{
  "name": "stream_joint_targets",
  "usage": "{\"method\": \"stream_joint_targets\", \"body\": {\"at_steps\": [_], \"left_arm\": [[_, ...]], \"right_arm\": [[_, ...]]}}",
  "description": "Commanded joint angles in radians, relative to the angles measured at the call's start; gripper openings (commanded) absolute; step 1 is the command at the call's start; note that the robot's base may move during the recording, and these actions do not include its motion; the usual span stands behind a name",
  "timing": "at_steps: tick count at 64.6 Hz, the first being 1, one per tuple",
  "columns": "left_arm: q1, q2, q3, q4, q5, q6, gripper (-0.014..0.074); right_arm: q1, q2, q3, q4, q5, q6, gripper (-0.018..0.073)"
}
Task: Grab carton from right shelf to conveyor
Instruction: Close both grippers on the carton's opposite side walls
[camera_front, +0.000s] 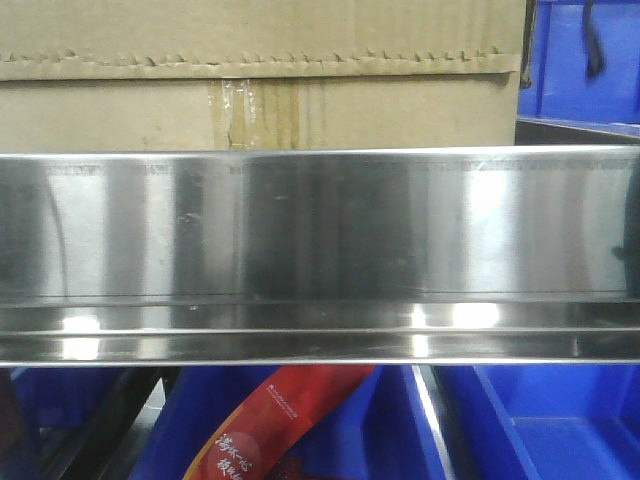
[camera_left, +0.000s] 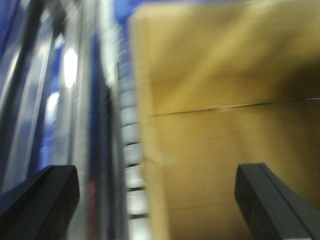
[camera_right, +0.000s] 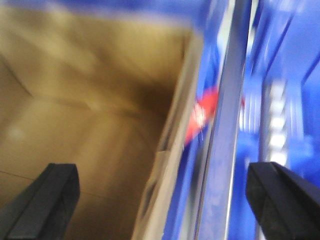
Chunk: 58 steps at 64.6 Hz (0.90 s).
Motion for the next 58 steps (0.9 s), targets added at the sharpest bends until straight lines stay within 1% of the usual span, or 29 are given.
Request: {"method": "stream_joint_targets", "body": {"at_steps": [1, 10, 13, 17, 20, 25, 26, 27, 28, 31, 32, 35, 36, 39, 40, 47, 53, 58], "left_arm": [[0.005, 0.029, -0.009, -0.011, -0.022, -0.008, 0.0536], [0.005, 0.074, -0.009, -0.012, -0.015, -0.008, 0.0536], [0.005, 0.081, -0.009, -0.012, -0.01, -0.008, 0.0536], [0.005, 0.086, -0.009, -0.012, -0.002, -0.008, 0.0528], [0.007, 0.086, -0.009, -0.012, 0.0, -0.008, 0.0498], [0.007, 0.086, -0.009, -0.01, 0.0, -0.008, 0.037], [0.007, 0.086, -0.009, -0.007, 0.0, -0.008, 0.0339], [0.007, 0.086, -0.009, -0.005, 0.0, -0.008, 0.0305], [0.007, 0.086, -0.009, -0.005, 0.0, -0.008, 0.0253], [0.007, 0.086, -0.009, -0.005, 0.0, -0.008, 0.0141], [0.007, 0.086, -0.009, -0.005, 0.0, -0.008, 0.0083], [0.007, 0.086, -0.009, -0.005, 0.002, -0.008, -0.0032], [0.007, 0.086, -0.009, -0.005, 0.002, -0.008, -0.0048], [0.007, 0.086, -0.009, -0.005, 0.005, -0.008, 0.0004], [0.007, 0.086, -0.009, -0.005, 0.005, -0.008, 0.0008], [0.007, 0.083, -0.014, -0.005, 0.037, -0.008, -0.0008], [0.007, 0.065, -0.037, -0.009, 0.088, -0.008, -0.0007], [0.005, 0.027, -0.051, -0.009, 0.088, -0.008, -0.0007]], "right_arm": [[0.0, 0.032, -0.01, -0.015, -0.01, 0.003, 0.0559], [0.0, 0.077, -0.01, -0.015, -0.01, 0.003, 0.0559], [0.0, 0.084, -0.01, -0.015, -0.01, 0.003, 0.0538], [0.0, 0.086, -0.01, -0.015, -0.01, 0.003, 0.0466], [0.0, 0.086, -0.01, -0.015, -0.01, 0.003, 0.0365], [0.0, 0.086, -0.01, -0.015, -0.01, 0.003, 0.0179], [0.0, 0.086, -0.01, -0.015, -0.01, 0.003, 0.012], [0.0, 0.086, -0.01, -0.015, -0.01, 0.003, 0.0081], [0.0, 0.086, -0.01, -0.015, -0.01, 0.003, 0.0043], [0.0, 0.086, -0.01, -0.015, -0.01, 0.003, -0.0062], [0.0, 0.086, -0.01, -0.015, -0.01, 0.003, -0.0094], [0.0, 0.086, -0.01, -0.018, -0.01, 0.003, -0.0069], [0.0, 0.086, -0.01, -0.019, -0.01, 0.003, -0.0064], [0.0, 0.084, -0.01, -0.024, -0.01, 0.003, -0.0064], [0.0, 0.084, -0.01, -0.025, -0.01, 0.003, -0.0066], [0.0, 0.066, -0.01, -0.029, -0.01, 0.003, -0.0069], [0.0, 0.026, -0.01, -0.029, -0.01, 0.003, -0.0069], [0.0, -0.021, -0.01, -0.029, -0.01, 0.003, -0.0069]]}}
